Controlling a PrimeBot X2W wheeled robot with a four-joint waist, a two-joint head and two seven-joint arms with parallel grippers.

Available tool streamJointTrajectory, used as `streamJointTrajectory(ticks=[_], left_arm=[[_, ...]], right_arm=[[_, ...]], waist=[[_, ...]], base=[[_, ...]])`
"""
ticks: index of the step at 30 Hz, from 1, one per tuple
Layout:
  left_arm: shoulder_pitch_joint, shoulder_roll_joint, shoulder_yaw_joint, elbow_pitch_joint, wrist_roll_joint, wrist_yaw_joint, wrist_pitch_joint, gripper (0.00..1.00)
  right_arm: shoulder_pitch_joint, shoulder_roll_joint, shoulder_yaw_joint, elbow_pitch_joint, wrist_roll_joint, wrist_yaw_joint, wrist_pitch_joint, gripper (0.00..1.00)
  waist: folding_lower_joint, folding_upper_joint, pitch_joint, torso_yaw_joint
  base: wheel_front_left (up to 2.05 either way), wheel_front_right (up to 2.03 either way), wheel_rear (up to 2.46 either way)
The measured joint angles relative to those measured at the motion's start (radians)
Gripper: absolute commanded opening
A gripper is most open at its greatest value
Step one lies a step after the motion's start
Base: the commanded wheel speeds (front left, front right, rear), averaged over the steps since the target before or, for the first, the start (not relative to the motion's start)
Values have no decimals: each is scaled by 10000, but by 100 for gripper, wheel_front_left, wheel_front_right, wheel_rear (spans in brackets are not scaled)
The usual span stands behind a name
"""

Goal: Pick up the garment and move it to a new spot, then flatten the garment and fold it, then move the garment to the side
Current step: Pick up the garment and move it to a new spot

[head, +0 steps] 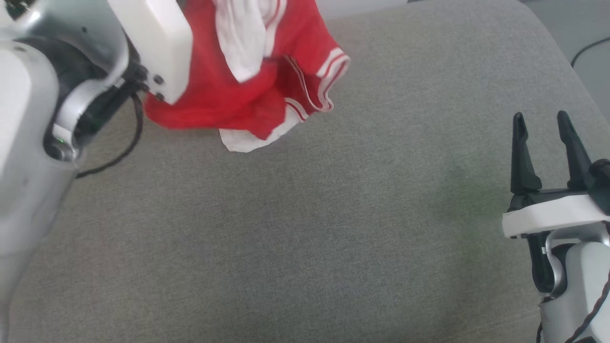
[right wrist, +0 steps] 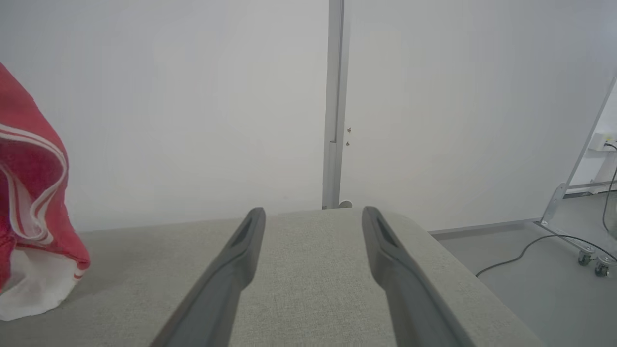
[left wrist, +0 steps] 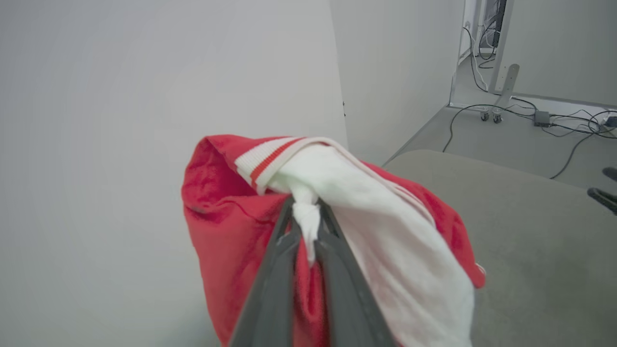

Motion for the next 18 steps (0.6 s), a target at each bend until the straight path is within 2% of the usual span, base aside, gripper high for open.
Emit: streamJointTrajectory(ticks=[4, 12, 18], left_arm=[[619, 15, -268, -48, -109, 25, 217, 0], [2725, 504, -646, -339, -516, 560, 698, 0], [4212, 681, -1022, 46, -717, 909, 800, 0]], right_arm=[[11, 81, -35, 82, -2, 0, -86, 100], [175, 169, -17, 267, -15, 0, -140, 100], [173, 153, 153, 324, -15, 0, -174, 100]], waist=[[0, 0, 155, 36], [0, 0, 226, 408], [0, 0, 311, 632]], base=[[0, 0, 0], [0, 0, 0], [0, 0, 0]])
